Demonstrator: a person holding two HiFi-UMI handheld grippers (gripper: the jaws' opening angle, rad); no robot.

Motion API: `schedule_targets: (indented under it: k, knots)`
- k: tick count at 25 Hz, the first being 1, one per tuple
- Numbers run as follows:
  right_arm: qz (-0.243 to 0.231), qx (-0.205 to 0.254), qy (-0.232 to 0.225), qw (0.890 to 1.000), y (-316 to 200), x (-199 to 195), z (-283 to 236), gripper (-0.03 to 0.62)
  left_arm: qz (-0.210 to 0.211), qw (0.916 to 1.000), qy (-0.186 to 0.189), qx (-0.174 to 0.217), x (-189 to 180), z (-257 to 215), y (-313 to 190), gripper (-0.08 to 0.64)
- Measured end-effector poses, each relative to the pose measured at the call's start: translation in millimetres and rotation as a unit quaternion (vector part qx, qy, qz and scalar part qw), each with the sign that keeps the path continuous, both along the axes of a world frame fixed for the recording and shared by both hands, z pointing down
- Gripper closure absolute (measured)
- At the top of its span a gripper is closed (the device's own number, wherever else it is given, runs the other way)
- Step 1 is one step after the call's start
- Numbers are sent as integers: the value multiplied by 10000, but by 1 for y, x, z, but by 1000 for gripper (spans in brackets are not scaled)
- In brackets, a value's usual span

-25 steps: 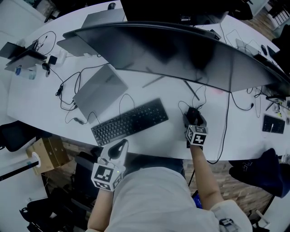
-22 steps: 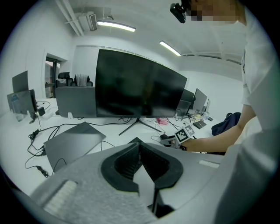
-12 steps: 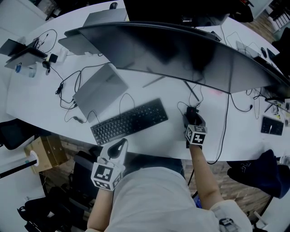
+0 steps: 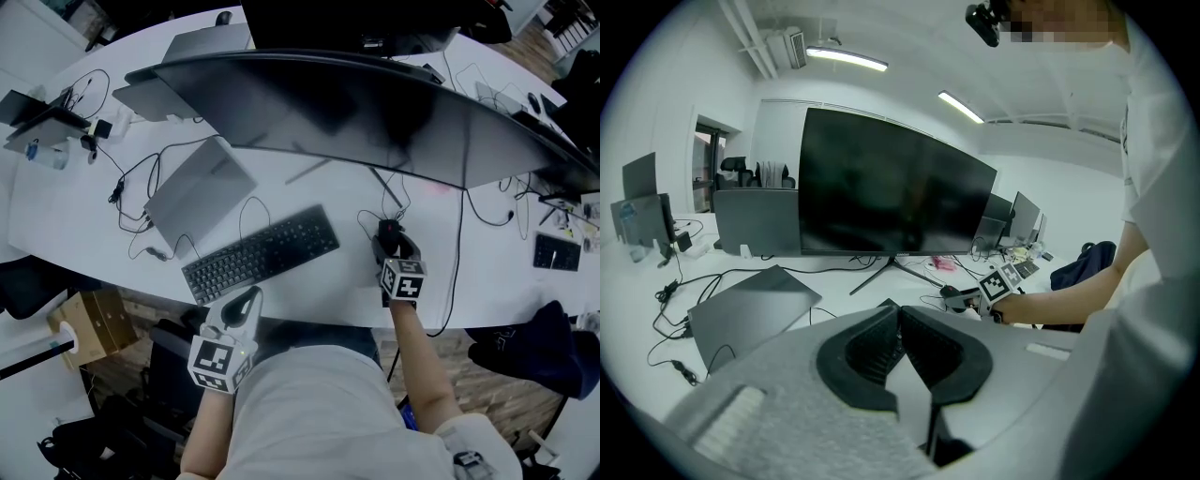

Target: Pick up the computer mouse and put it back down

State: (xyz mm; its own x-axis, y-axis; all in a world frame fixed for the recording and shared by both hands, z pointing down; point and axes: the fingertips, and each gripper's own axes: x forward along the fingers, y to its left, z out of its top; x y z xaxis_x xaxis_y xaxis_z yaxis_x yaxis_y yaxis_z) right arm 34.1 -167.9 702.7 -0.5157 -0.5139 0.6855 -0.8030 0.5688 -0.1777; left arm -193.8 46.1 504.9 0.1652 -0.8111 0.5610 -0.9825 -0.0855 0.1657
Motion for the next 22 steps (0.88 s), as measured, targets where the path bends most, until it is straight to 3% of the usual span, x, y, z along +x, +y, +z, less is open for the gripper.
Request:
schedule_targets:
  k: [15,22]
  knots:
    - [-207,343,-418,9983,15,9,-74,308,344,9989,126,302,20,-11,-23,543]
    - [-253,703,-698,9948,27,17,-126,310,712,9954,223,596,37,-25,-43,543]
